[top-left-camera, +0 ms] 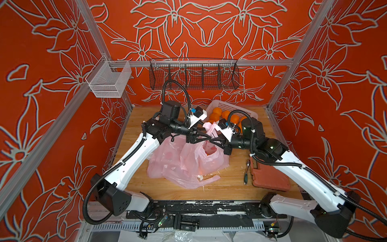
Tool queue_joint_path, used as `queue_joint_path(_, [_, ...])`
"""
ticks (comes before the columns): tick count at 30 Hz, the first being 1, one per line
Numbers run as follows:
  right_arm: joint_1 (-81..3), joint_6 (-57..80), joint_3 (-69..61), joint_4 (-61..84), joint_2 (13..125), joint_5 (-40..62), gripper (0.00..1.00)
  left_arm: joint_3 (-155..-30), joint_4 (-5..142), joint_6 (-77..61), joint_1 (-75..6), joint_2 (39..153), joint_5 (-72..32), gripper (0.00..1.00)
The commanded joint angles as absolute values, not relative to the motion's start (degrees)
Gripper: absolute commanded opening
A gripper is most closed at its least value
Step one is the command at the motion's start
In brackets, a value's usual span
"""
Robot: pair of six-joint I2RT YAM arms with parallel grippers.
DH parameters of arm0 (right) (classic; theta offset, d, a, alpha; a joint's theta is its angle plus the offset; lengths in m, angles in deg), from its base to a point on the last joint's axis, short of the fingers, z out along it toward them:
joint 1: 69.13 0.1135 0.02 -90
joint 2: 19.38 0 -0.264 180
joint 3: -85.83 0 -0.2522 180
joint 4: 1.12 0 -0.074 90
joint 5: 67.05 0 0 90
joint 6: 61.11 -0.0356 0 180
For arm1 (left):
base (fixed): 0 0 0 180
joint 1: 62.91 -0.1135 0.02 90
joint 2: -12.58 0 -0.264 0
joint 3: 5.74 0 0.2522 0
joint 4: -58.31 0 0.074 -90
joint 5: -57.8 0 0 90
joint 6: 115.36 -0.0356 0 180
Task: Place the oranges into plastic bags & tie knots
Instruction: Tie the plastic bag at the center of the board.
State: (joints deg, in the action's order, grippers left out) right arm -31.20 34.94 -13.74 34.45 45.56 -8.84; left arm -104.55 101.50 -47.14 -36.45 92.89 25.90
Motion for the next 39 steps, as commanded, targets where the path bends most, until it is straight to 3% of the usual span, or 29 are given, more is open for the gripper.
queue_joint_path(1, [-30.6, 36.6, -13.3, 34.8, 46.1, -9.3, 0.00, -105.8, 100.2, -47.8, -35.3, 92.5, 28.2, 0.58])
queue_joint_path(5, [-30.2, 36.8, -12.9, 35.0, 46.7, -9.8, 0.00, -106.2, 100.3, -47.9, -34.9, 93.1, 27.8, 0.57])
queue_joint_path(8, [-29.9, 36.6, -12.8, 34.9, 46.7, -9.8, 0.00, -106.4, 100.2, -47.8, -34.9, 93.5, 27.5, 0.48])
queue_joint_path(12, [-29.8, 35.8, -13.2, 34.6, 46.5, -8.1, 0.00, -106.3, 99.8, -47.6, -34.9, 93.6, 28.3, 0.26])
queue_joint_path(15, [-29.8, 33.6, -13.7, 33.3, 45.7, -5.0, 0.00, -105.8, 100.0, -48.1, -34.8, 93.6, 28.5, 0.00])
queue_joint_path(16, [-29.8, 32.9, -13.8, 33.2, 45.1, -4.2, 0.06, -105.6, 100.1, -48.2, -34.8, 93.4, 28.4, 0.00])
queue_joint_path(21, [-29.8, 28.6, -16.7, 30.0, 39.8, 0.3, 0.67, -104.3, 99.9, -48.4, -34.8, 92.8, 28.0, 0.00])
queue_joint_path(22, [-29.8, 27.7, -17.4, 29.1, 38.1, 1.0, 0.72, -104.1, 99.8, -48.5, -34.8, 92.7, 27.9, 0.00])
queue_joint_path(27, [-29.8, 20.0, -20.7, 17.8, 32.2, -3.1, 0.72, -103.8, 99.9, -48.4, -34.8, 92.5, 28.0, 0.00])
queue_joint_path(33, [-29.8, 9.0, -21.1, 3.3, 33.6, -5.1, 0.71, -103.9, 100.2, -48.4, -34.7, 92.7, 27.8, 0.00])
queue_joint_path(39, [-29.8, 8.3, -17.9, 4.3, 38.2, -5.4, 0.69, -104.0, 100.4, -48.4, -34.6, 92.6, 27.9, 0.00])
